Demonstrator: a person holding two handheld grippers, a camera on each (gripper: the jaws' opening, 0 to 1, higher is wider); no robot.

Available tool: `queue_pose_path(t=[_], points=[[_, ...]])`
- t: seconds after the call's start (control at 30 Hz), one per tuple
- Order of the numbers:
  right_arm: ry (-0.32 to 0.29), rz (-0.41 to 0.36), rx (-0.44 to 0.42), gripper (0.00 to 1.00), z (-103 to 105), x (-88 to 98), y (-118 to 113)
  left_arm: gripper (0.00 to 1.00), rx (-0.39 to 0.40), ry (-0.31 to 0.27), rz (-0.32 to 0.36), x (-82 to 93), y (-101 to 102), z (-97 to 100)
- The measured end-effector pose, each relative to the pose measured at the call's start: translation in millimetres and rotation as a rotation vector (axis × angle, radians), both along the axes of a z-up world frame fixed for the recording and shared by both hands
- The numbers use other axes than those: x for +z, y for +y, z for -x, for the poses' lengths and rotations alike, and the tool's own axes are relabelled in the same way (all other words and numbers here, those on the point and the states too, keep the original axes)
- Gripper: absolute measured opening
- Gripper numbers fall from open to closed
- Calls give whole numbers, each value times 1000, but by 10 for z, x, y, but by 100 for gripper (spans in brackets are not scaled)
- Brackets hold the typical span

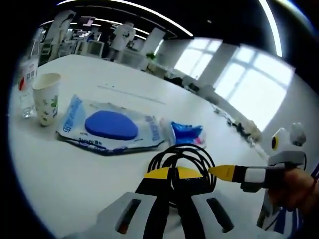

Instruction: Arrange the tabletop items into an orderly group along one side of the table until the central work area is clear of visible clutter.

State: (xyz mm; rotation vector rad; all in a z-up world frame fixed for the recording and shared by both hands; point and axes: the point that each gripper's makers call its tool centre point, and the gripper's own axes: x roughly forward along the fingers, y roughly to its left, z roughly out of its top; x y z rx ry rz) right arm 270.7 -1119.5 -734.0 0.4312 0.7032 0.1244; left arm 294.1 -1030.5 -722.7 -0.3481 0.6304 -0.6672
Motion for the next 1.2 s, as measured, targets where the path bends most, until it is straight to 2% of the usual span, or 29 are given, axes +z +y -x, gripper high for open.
queue_pose_path(t=[0.1, 0.2, 0.43, 0.53, 0.67, 0.77, 0.9, 0.97, 1.1, 1.2], points=[[16, 34, 10, 0, 0, -86, -31, 3, 1, 10, -12, -98, -17, -4], [24, 37, 9, 0, -5, -148, -55, 3, 2, 11, -20, -132, -20, -18], [56, -15, -8, 0, -21, -283, -98, 3, 7, 22, -68, -273, 29, -74], [65, -17, -7, 0, -19, -294, -91, 3, 1, 15, -96, -308, 51, -71], [77, -13, -10, 0, -22, -320, -98, 3, 4, 18, -99, -326, 46, -73], [88, -41, -39, 0, -43, -327, -104, 3, -16, -29, -151, -344, 63, -74], [86, -39, -34, 0, -51, -324, -100, 4, -28, -76, -166, -306, 51, -83], [104, -38, -61, 2, -40, -344, -124, 4, -24, -89, -159, -284, 51, -95], [88, -10, -42, 4, -44, -316, -102, 1, -15, -138, -173, -197, 85, -134], [75, 4, -43, 9, -41, -286, -107, 7, -14, -146, -146, -119, 99, -160]])
